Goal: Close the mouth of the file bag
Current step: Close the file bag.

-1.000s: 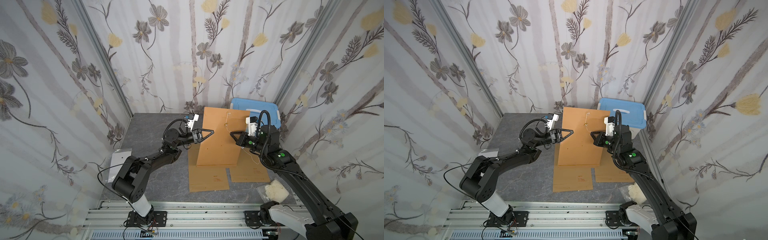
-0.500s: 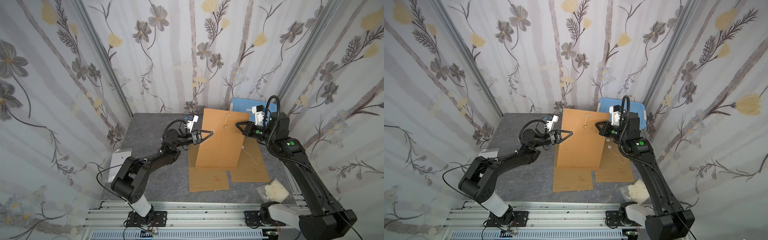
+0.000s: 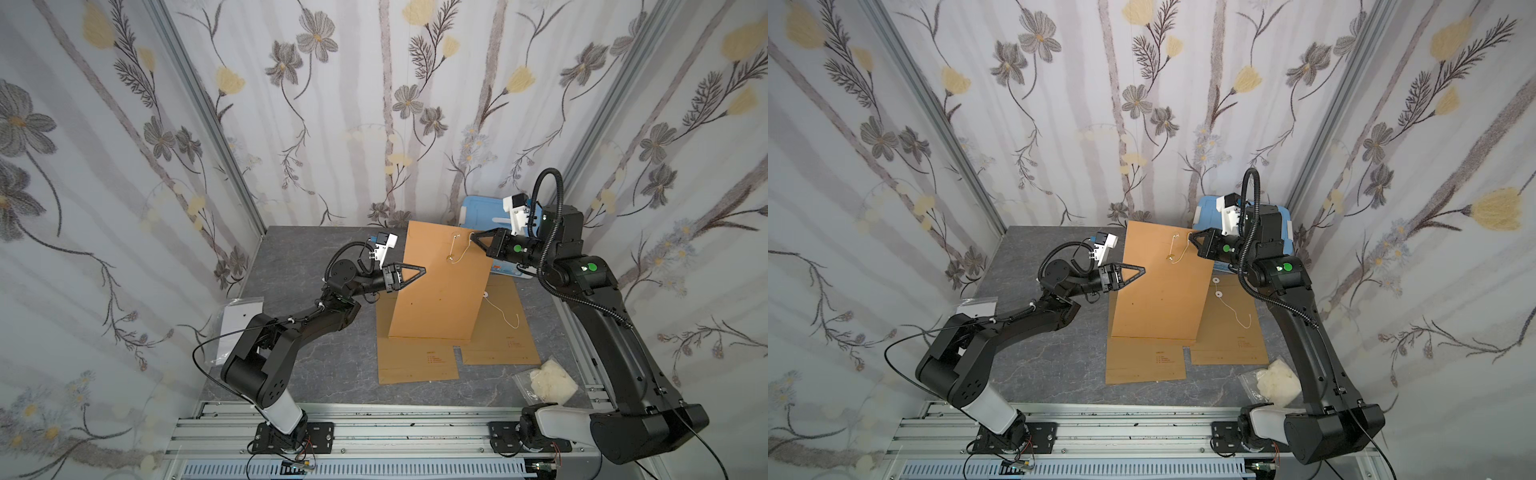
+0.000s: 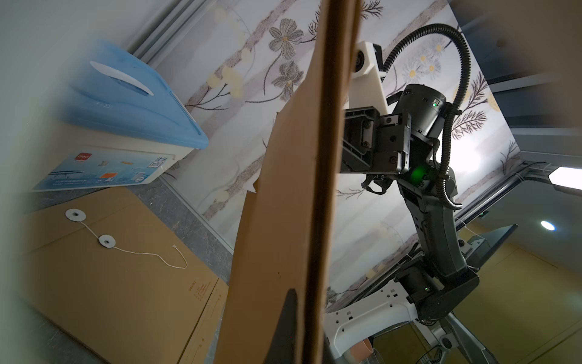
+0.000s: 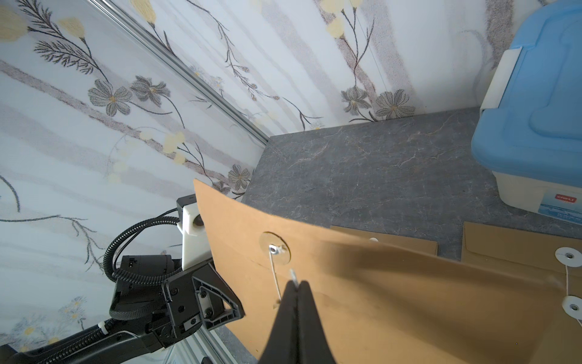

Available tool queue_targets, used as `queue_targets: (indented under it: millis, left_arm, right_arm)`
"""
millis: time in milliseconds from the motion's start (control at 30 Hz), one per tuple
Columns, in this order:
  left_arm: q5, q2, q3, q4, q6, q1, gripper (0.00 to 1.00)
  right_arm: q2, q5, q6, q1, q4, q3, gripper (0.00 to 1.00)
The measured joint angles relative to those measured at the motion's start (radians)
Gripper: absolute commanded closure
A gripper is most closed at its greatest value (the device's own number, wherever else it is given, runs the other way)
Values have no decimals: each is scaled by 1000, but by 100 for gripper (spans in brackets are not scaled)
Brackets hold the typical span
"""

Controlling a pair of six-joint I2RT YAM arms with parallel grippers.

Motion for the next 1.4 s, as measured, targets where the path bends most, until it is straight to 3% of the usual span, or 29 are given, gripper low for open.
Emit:
queue_targets:
  millis: [500, 933, 1400]
  left_arm:
    - [19, -2, -2, 5, 7, -8, 100]
    - [-2, 18, 8, 45, -32, 3, 100]
    - [33, 45, 26, 108, -84, 2, 100]
  right_arm:
    - [109, 11, -6, 60, -38, 187, 100]
    - [2, 52, 26, -5, 18, -7, 100]
    - [102, 14, 16, -30, 11, 165, 100]
